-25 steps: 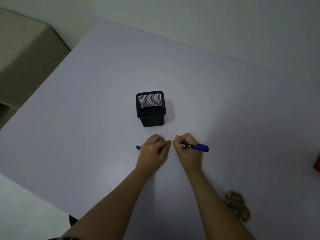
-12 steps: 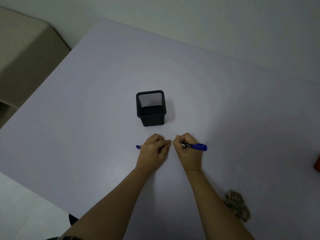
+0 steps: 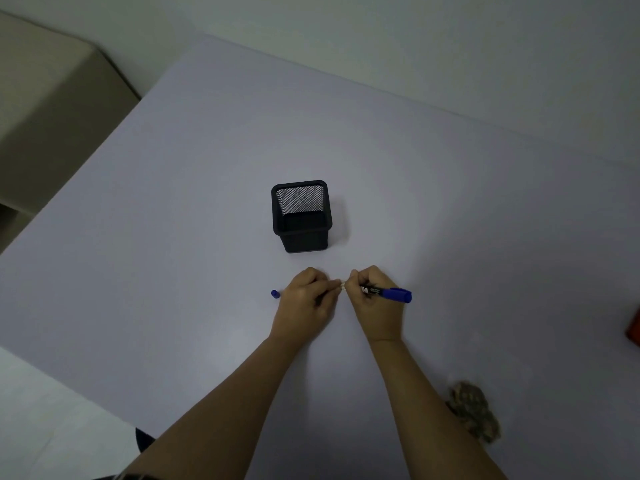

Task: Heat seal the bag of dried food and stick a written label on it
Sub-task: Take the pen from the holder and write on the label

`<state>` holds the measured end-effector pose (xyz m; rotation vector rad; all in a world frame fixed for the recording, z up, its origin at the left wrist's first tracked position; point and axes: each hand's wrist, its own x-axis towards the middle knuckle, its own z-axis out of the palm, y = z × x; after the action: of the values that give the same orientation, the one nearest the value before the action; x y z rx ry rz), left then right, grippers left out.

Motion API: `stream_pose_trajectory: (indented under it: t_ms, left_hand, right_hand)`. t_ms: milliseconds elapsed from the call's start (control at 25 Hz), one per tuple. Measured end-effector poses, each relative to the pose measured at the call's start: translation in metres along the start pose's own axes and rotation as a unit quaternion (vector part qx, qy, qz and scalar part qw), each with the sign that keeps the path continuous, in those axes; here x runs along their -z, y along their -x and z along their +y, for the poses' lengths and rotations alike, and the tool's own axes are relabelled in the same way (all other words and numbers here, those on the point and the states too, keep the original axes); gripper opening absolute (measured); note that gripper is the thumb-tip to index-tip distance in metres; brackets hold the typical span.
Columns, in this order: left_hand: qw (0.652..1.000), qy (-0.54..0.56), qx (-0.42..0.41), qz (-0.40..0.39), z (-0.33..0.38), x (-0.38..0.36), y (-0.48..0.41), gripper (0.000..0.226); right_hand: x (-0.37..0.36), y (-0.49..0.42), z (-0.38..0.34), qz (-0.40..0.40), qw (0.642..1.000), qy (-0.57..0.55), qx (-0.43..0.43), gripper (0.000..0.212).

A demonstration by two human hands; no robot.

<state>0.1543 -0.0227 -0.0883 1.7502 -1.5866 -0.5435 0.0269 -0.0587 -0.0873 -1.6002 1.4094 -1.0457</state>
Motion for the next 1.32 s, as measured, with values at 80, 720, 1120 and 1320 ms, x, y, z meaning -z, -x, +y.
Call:
stream_pose_trajectory:
  t_ms: [80, 720, 1120, 1320]
  left_hand:
    - [1.0, -0.001, 0.0, -0.002, 0.0, 0.0, 0.0, 0.015]
    - [1.0, -0.001, -0.005, 0.001, 0.0, -0.001, 0.0, 0.013]
    - [1.0, -0.004, -0.001, -0.007, 0.002, 0.001, -0.001, 0.014]
    - [0.999, 0.009, 0.013, -0.033, 0.007, 0.005, -0.005, 0.015]
  right_hand:
    - [0.0, 0.0, 0.0, 0.001, 1.0, 0.008, 0.004, 0.025]
    - [0.0, -0.002, -0.002, 0.01, 1.0, 0.008, -0.006, 0.028]
    - [0.0, -0.005, -0.004, 0.068, 0.997, -0.029, -0.033, 0.026]
    - [0.006, -0.005, -0.013, 0.127, 0.982, -0.112, -0.088, 0.026]
